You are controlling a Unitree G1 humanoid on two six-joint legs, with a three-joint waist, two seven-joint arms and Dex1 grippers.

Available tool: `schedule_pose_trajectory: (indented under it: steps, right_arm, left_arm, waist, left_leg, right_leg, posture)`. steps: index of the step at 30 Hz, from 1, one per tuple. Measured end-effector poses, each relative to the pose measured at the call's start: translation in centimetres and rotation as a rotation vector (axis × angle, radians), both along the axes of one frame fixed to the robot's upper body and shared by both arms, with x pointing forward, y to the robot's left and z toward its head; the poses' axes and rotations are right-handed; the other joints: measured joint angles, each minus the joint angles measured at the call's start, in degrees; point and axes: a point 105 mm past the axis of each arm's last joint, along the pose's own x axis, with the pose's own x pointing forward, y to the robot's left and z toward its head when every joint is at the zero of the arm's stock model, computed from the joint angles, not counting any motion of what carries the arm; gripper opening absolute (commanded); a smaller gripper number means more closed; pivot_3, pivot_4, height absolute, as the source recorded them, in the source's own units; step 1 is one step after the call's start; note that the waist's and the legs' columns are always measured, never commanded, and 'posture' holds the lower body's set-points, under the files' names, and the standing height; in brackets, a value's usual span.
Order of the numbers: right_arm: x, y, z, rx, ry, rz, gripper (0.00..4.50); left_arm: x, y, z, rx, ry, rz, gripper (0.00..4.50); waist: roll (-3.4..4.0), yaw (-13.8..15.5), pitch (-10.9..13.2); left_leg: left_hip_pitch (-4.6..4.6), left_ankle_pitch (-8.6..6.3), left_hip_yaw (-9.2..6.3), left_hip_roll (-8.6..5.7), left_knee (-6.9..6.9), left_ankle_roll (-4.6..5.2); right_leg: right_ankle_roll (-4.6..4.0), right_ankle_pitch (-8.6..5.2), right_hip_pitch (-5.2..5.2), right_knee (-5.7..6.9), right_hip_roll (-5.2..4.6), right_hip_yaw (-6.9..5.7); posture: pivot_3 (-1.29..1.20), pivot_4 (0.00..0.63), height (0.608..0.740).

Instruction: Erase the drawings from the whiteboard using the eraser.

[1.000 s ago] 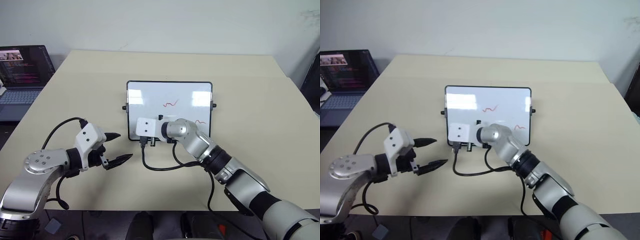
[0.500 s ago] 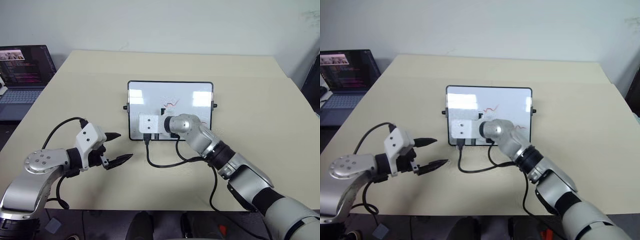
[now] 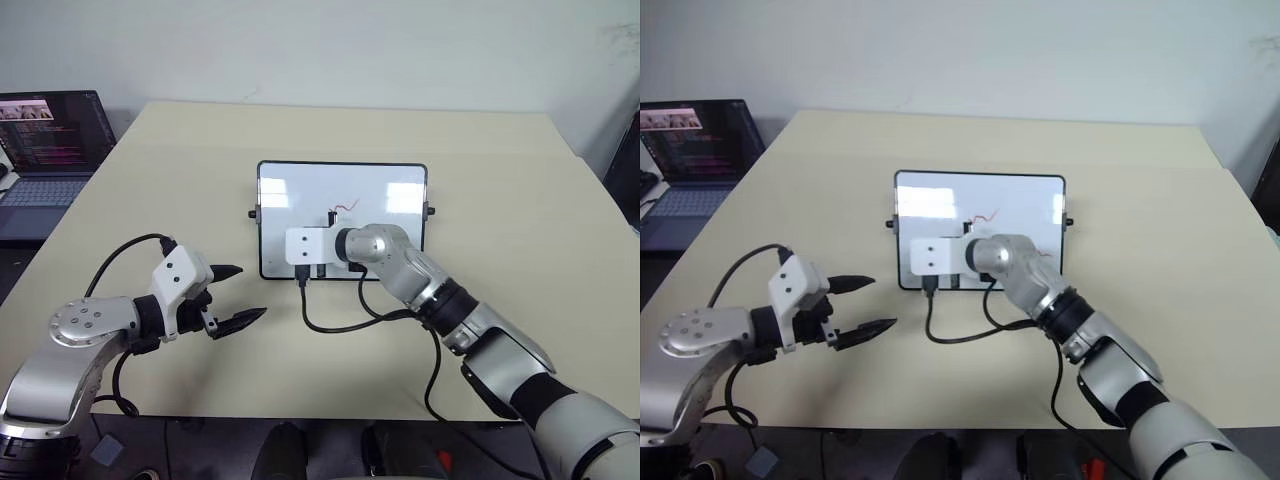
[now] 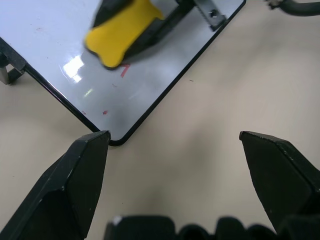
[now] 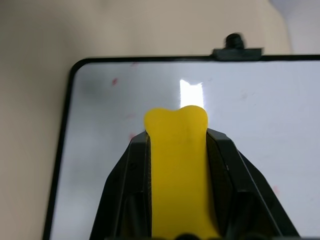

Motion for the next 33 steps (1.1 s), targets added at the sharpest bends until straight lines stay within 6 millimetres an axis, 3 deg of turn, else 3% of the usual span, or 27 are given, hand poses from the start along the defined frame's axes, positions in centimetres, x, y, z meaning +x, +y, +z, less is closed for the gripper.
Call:
schedule_pose_trajectory:
  steps: [4,8,12,19,24,33]
  right_arm:
    - [-0.5,-0.4,-0.8,-0.04,0.026,0.02,1.12]
    - [-0.2,0.9,-0.3,0.025,-0.023,-0.003,1.12]
    - [0.3,0.8,0.3,0.034,-0.039,-0.019,1.12]
    - [-0.8,0.9,-0.9,0.019,0.016,0.015,1.12]
    - [-0.3,1.2,-0.5,0.07,-0.021,-0.024,1.12]
    - [-0.3,-1.5,-0.1,0.038,-0.005,-0.043,1.12]
  left_arm:
    - [0.0,-0.1,-0.1,0.0,0.004,-0.006,4.5]
    - [0.1,-0.5,0.0,0.0,0.003,-0.022,4.5]
    - [0.1,-0.6,0.0,-0.001,0.003,-0.031,4.5]
    - [0.1,-0.6,0.0,-0.001,0.004,-0.033,4.5]
    - [0.1,-0.6,0.0,-0.002,0.004,-0.032,4.5]
    - [0.1,-1.0,-0.1,-0.009,0.01,-0.046,4.5]
  waist:
    - [0.0,-0.1,0.0]
    - [0.0,-0.3,0.0]
    - [0.01,-0.1,0.0]
    - [0.01,-0.2,0.0]
    - [0.03,-0.2,0.0]
    - [0.03,0.2,0.0]
  left_leg:
    - [0.04,0.0,-0.03,0.02,-0.01,0.0]
    - [0.08,0.02,0.01,0.02,0.02,0.0]
    - [0.1,0.03,-0.02,0.01,0.03,0.02]
    - [0.08,0.03,0.01,0.02,-0.02,0.02]
    - [0.09,0.03,-0.02,0.03,0.0,0.02]
    - [0.0,0.03,-0.02,-0.02,-0.01,0.02]
  right_leg:
    - [0.0,0.0,0.01,0.02,0.02,-0.03]
    - [0.0,0.0,-0.02,0.17,0.03,0.03]
    - [0.0,0.0,-0.01,0.22,0.04,0.0]
    - [-0.01,-0.01,-0.03,0.15,0.04,0.02]
    - [-0.01,-0.01,-0.04,0.19,0.05,0.01]
    - [-0.01,-0.01,-0.01,0.04,0.0,-0.01]
  posture:
    - [0.0,0.15,0.74]
    - [0.0,0.15,0.74]
    - [0.0,0.15,0.74]
    - [0.0,0.15,0.74]
    - [0.0,0.15,0.74]
    - [0.0,0.15,0.74]
